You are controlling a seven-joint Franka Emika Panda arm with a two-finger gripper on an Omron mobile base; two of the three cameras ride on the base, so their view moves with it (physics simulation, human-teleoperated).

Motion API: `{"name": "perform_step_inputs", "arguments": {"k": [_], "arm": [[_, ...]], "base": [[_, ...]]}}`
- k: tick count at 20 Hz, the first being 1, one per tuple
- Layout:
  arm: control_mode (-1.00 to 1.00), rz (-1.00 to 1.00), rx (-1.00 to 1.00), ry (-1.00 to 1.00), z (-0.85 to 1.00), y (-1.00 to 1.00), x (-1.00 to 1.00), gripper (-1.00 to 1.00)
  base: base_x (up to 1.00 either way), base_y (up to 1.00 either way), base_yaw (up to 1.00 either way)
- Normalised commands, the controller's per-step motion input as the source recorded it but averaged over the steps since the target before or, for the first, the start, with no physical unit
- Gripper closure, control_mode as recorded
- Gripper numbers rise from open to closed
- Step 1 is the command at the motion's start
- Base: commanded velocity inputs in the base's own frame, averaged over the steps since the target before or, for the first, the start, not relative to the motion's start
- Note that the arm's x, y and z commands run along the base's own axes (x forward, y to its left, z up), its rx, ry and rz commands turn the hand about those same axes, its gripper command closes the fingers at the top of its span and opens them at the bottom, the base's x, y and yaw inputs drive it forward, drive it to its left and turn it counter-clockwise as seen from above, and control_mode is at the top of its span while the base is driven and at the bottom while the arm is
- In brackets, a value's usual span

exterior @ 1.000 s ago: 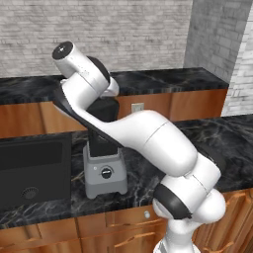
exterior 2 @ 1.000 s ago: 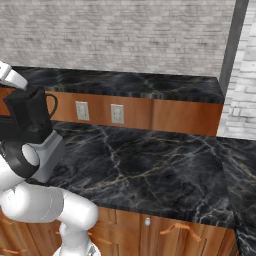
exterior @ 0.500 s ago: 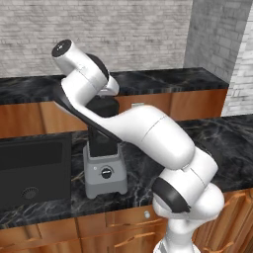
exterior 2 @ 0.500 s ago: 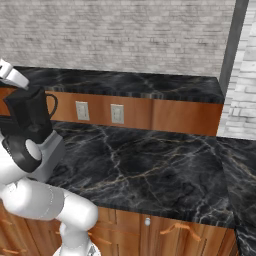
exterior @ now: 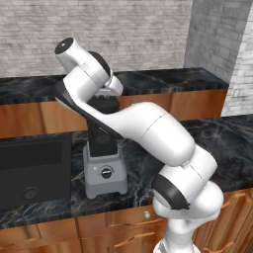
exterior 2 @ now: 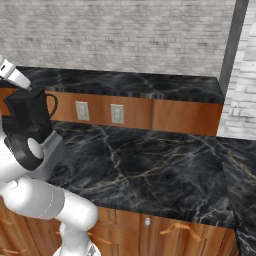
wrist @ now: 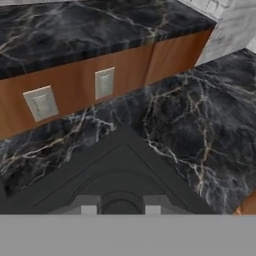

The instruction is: Close the lid blender by securely placing the lid on top.

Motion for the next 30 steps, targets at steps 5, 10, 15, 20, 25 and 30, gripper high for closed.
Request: {"name": "perform_step_inputs", "arguments": {"k": [5,10,15,20,25,30], "arm": [[-1.00,-0.18,0.00,0.09,-0.08,0.08,0.02,1.00],[-1.00,-0.18,0.00,0.04,0.00,0.13,0.11,1.00],[-1.00,-0.16,0.00,0.09,0.01,0.07,0.02,1.00],[-1.00,-0.17,0.00,0.04,0.23,0.00,-0.01,1.00],[-1.00,-0.12,0.00,0.00,0.00,0.00,0.00,1.00],[-1.00,-0.02,0.02,-0.01,-0.27,0.00,0.00,1.00]], "base": [[0.00,0.00,0.00],[0.00,0.00,0.00],[0.00,0.00,0.00],[0.00,0.00,0.00],[0.00,0.00,0.00],[0.00,0.00,0.00]]}}
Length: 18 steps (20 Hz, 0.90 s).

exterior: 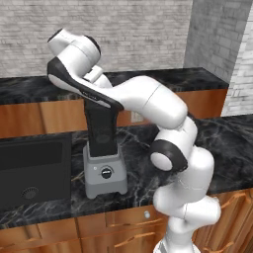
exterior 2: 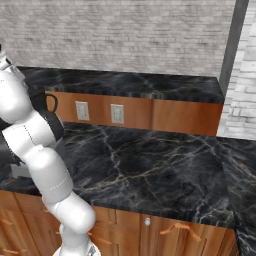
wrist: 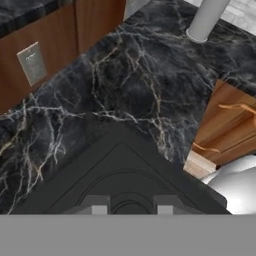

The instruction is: Close the lid blender by securely placing the lid on top.

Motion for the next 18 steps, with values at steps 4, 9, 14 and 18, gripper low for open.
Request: {"name": "perform_step_inputs", "arguments": {"k": [4,9,14,18], "arm": [[-1.00,0.09,0.01,-0.07,-0.39,0.00,0.00,1.00],[-1.00,0.16,0.00,-0.09,-0.34,0.00,0.00,1.00],[-1.00,0.22,0.04,-0.01,-0.23,-0.06,0.00,1.00],[-1.00,0.32,0.08,0.00,-0.24,-0.11,0.00,1.00]], "base": [[0.00,0.00,0.00],[0.00,0.00,0.00],[0.00,0.00,0.00],[0.00,0.00,0.00]]}}
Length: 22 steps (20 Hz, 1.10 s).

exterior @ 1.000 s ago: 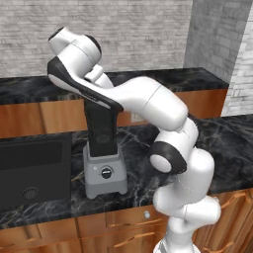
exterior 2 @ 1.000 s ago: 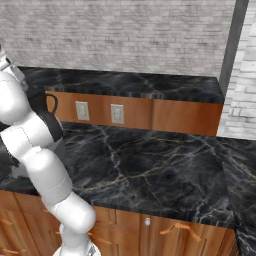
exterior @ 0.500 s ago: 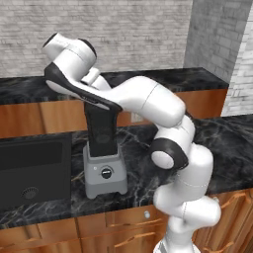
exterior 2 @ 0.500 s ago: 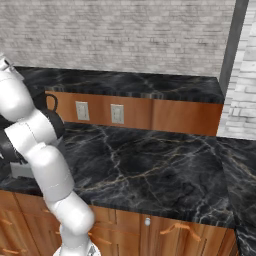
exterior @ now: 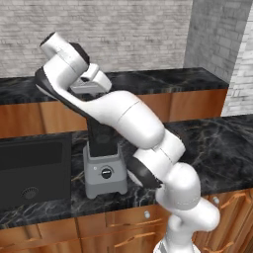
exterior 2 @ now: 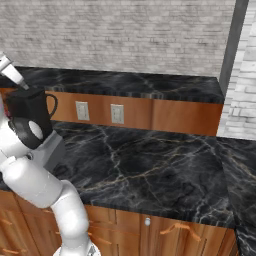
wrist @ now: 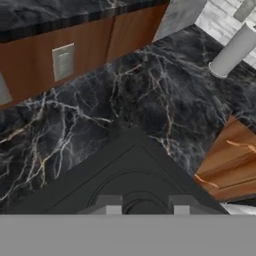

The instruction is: Close the lid blender by securely placing the lid on top.

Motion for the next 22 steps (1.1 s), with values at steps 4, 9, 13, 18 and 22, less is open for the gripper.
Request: {"name": "perform_step_inputs", "arguments": {"k": [4,9,13,18,22], "arm": [[-1.00,0.29,0.08,0.00,-0.38,-0.04,-0.03,1.00],[-1.00,0.15,0.10,-0.04,-0.59,-0.02,-0.24,1.00],[-1.00,0.10,0.06,-0.08,-0.64,-0.03,-0.33,1.00],[-1.00,0.09,0.01,-0.01,-0.42,0.00,-0.04,1.00],[-1.00,0.09,0.02,0.00,-0.49,0.00,-0.13,1.00]], "base": [[0.00,0.00,0.00],[0.00,0.00,0.00],[0.00,0.00,0.00],[0.00,0.00,0.00],[0.00,0.00,0.00]]}}
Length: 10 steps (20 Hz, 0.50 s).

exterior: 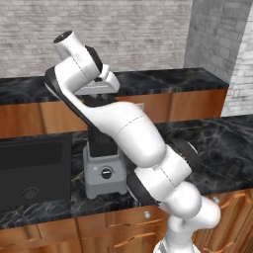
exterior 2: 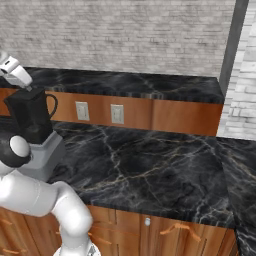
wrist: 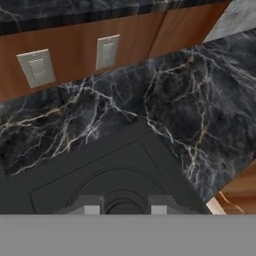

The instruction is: Close the lid blender by securely placing the lid on top.

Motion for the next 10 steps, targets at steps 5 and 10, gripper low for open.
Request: {"name": "perform_step_inputs", "arguments": {"k": [5,10], "arm": [[-1.00,0.08,0.01,-0.01,-0.61,0.00,-0.17,-1.00],[-1.00,0.07,0.03,-0.08,-0.31,0.00,-0.03,-1.00]], "base": [[0.00,0.00,0.00],[0.00,0.00,0.00]]}}
